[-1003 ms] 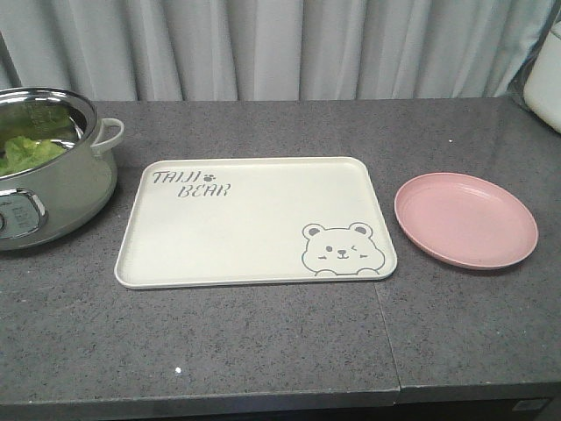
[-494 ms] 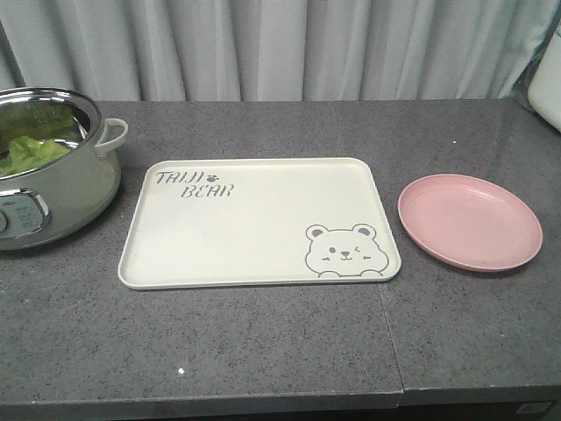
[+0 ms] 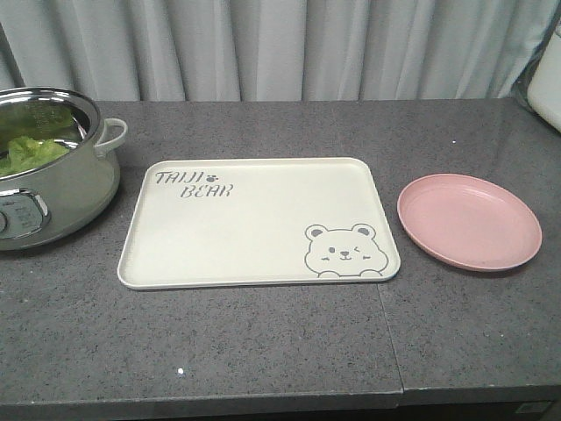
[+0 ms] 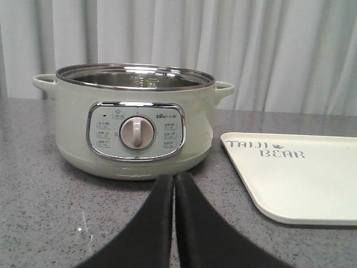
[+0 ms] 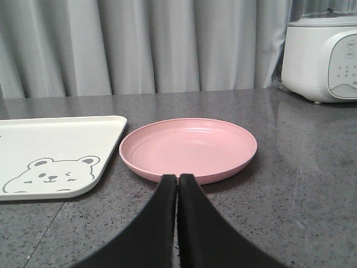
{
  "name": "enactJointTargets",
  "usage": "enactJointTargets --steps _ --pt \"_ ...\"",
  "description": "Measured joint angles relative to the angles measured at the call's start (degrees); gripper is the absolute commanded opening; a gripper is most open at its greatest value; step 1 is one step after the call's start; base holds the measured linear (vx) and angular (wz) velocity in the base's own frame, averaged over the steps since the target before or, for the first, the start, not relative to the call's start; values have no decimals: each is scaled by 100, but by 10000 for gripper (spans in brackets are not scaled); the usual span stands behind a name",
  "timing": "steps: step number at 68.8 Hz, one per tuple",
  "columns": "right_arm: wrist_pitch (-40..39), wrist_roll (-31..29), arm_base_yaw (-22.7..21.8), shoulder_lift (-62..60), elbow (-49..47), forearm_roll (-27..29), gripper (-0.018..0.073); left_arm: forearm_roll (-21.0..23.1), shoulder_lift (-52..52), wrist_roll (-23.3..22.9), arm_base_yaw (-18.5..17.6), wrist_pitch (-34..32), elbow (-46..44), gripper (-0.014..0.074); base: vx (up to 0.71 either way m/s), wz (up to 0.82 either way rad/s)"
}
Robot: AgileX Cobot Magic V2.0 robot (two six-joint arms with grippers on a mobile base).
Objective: Transfer vegetables to tray and serve
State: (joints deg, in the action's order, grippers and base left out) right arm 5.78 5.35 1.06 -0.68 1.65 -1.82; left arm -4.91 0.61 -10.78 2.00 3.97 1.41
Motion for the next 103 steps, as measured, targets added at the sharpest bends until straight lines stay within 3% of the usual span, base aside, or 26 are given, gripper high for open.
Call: enactJointTargets --steps 103 --pt "-38 0 0 0 0 0 -1 0 0 0 0 -75 0 -8 0 0"
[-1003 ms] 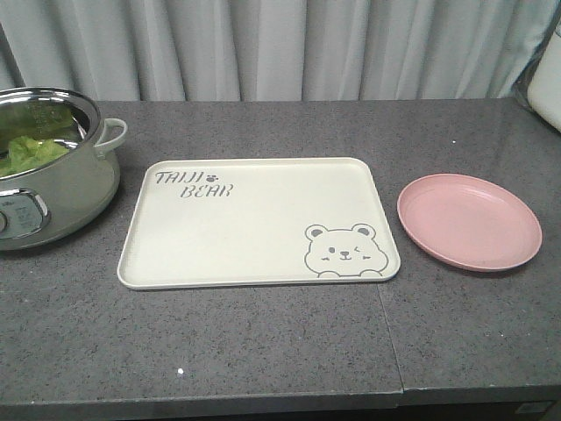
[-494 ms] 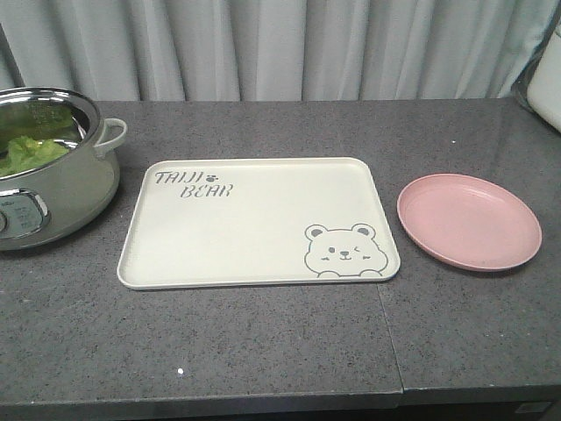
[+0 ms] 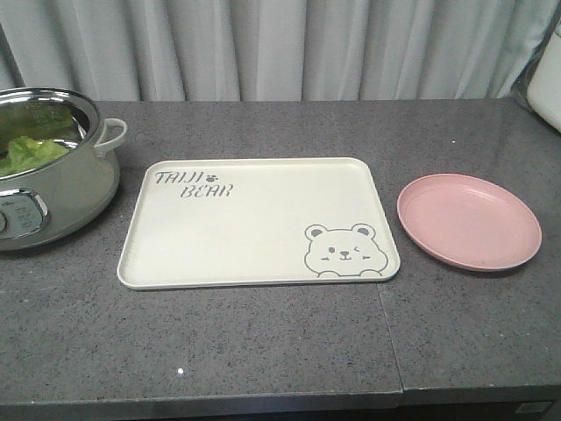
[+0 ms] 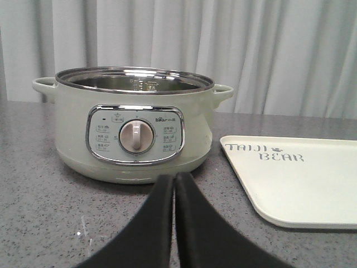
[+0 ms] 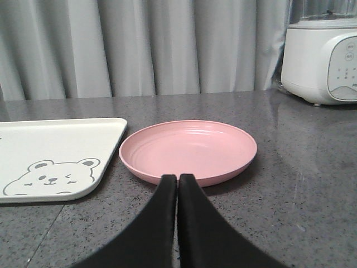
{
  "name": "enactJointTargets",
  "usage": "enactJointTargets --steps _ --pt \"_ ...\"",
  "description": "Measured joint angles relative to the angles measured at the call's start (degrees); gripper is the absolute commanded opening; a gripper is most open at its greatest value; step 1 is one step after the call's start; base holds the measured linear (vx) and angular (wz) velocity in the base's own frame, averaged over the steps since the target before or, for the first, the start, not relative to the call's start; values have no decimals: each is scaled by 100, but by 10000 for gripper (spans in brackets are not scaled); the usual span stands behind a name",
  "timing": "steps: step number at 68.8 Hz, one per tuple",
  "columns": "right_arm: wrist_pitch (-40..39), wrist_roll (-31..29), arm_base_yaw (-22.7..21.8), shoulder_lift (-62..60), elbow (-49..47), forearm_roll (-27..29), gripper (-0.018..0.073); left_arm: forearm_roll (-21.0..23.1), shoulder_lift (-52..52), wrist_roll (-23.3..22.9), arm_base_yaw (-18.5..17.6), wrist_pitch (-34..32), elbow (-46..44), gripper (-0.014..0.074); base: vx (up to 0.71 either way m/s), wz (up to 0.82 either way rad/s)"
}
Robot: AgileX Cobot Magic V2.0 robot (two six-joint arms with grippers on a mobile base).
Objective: Transfer vegetables to tray and serve
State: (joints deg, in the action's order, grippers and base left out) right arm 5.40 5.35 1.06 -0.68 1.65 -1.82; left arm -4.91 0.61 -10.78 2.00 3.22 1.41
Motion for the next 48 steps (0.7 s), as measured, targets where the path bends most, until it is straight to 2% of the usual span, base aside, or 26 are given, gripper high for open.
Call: enactJointTargets --steps 10,20,24,31,39,43,48 --pt "-297 5 0 0 0 182 -1 116 0 -66 0 -97 0 -8 0 0" --pt "-788 11 0 0 0 748 -1 154 0 -141 0 -612 0 -8 0 0" --pt "-1023 84 0 0 0 1009 -1 159 0 -341 0 -880 0 -8 0 0" --pt "-1380 295 0 0 0 1429 -1 159 0 -995 0 -1412 0 -8 0 0" --pt "-1099 339 0 0 -440 1486 -1 159 0 -1636 0 -1943 0 -7 0 0" --pt "-769 319 0 0 -888 1475 -1 159 0 -1797 0 -2122 -10 -7 0 0" --pt "-235 237 0 162 -1575 1463 -1 147 0 -1863 0 -2025 -208 -7 0 0"
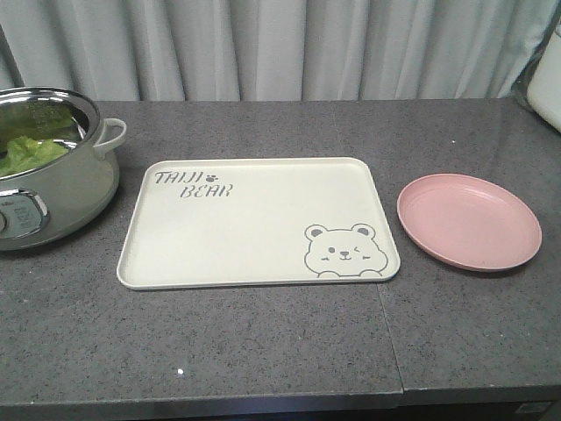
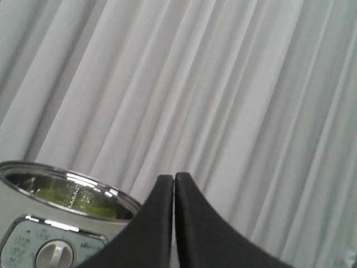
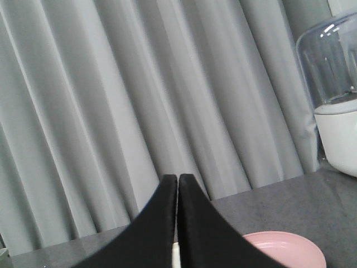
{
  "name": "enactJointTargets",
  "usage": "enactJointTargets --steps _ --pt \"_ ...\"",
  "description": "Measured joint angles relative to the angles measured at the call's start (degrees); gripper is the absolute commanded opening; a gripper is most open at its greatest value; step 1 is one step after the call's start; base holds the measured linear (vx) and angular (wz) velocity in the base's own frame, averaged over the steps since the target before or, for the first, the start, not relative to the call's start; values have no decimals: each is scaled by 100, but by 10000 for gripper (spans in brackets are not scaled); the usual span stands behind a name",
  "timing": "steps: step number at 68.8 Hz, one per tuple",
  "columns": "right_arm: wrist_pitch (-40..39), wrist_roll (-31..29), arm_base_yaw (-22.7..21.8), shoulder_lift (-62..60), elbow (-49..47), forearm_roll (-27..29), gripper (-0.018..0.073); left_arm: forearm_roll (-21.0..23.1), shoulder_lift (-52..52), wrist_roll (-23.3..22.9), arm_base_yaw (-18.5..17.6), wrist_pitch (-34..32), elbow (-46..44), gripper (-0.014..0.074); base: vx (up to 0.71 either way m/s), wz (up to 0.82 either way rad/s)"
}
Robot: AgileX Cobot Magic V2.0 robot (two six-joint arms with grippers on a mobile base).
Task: Transfer vegetables to tray and serve
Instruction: 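Raise the left gripper over the pot toward the lettuce leaf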
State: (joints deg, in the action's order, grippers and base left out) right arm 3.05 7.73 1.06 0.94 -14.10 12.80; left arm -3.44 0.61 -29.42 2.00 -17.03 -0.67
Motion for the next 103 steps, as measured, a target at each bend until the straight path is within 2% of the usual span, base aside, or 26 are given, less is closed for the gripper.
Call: enactJointTargets --steps 9,24,31,39,46,52,68,74,81,93,103 --pt "836 -397 0 707 -1151 -12 -1 -292 0 -27 0 513 -770 -6 0 0" --pt "1505 -1434 0 2153 -2751 121 27 -572 12 -32 0 2200 -2171 15 0 0" --pt "2028 -2161 -1 2737 -3258 497 111 -577 -22 -32 0 2992 -2750 59 0 0" --pt "2398 -3135 -1 3176 -3473 1302 307 -571 -265 -32 0 3624 -3260 160 0 0" --pt "2453 -3786 -1 3382 -3479 2162 515 -509 -448 -32 0 3823 -3457 285 0 0" --pt "2428 -4082 -1 3432 -3479 2630 609 -436 -493 -39 0 3829 -3495 370 0 0" --pt "2391 -4237 -1 3443 -3483 2830 590 -428 -750 -39 0 3794 -3580 391 0 0" --pt "2446 -4242 -1 3564 -3510 2830 583 -428 -1351 59 0 3952 -3922 391 0 0" --pt "2577 -4279 -1 3806 -3590 2832 583 -428 -2647 559 0 4424 -4741 391 0 0" --pt "2716 -4286 -1 4197 -3619 2837 583 -428 -4927 1491 0 5413 -6813 391 0 0" --pt "2831 -4286 -1 4335 -3619 2837 582 -455 -6706 1862 0 6620 -8564 391 0 0"
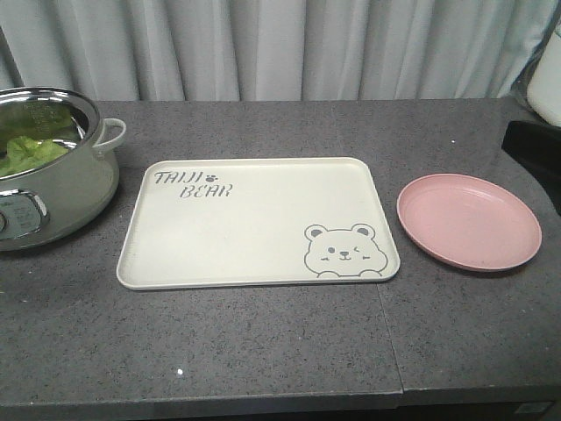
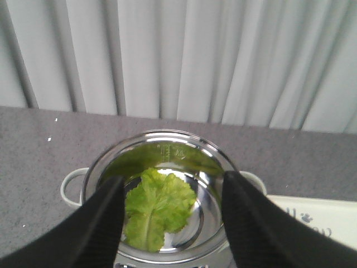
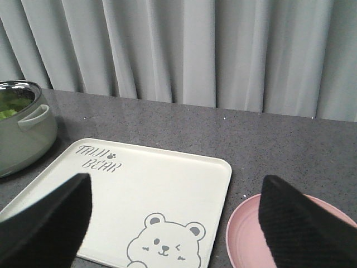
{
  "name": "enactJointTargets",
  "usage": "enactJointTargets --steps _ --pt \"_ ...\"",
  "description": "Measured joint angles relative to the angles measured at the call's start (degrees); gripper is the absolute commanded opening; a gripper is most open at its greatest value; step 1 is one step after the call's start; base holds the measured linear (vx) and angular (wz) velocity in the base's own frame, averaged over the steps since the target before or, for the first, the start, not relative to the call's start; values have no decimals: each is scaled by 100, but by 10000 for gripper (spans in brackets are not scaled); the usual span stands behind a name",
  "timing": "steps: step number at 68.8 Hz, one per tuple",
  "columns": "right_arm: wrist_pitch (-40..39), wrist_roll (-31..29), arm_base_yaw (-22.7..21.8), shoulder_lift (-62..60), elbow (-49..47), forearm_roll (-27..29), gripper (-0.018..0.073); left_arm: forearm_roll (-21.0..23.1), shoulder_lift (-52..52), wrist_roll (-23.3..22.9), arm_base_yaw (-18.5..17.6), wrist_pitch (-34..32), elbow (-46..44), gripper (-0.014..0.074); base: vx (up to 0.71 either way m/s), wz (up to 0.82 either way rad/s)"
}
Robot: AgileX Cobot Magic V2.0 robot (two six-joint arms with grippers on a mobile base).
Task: Transfer vegetables to tray and serve
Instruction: 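Raise the left gripper over the pot toward the lettuce leaf, then lower the left gripper into the pot and close on the lettuce leaf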
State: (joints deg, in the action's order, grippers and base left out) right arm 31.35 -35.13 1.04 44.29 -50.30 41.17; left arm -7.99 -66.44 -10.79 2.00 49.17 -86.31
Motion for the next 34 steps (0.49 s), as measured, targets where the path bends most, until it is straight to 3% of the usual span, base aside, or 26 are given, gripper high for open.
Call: enactJointTargets --steps 16,23,34 --pt "81 -4 0 0 0 0 582 -222 -2810 116 0 2095 -2827 391 0 0" --pt "127 -4 0 0 0 0 582 -152 -3739 149 0 2247 -3500 391 0 0" --pt "152 -4 0 0 0 0 582 255 -4471 154 57 2304 -3639 391 0 0"
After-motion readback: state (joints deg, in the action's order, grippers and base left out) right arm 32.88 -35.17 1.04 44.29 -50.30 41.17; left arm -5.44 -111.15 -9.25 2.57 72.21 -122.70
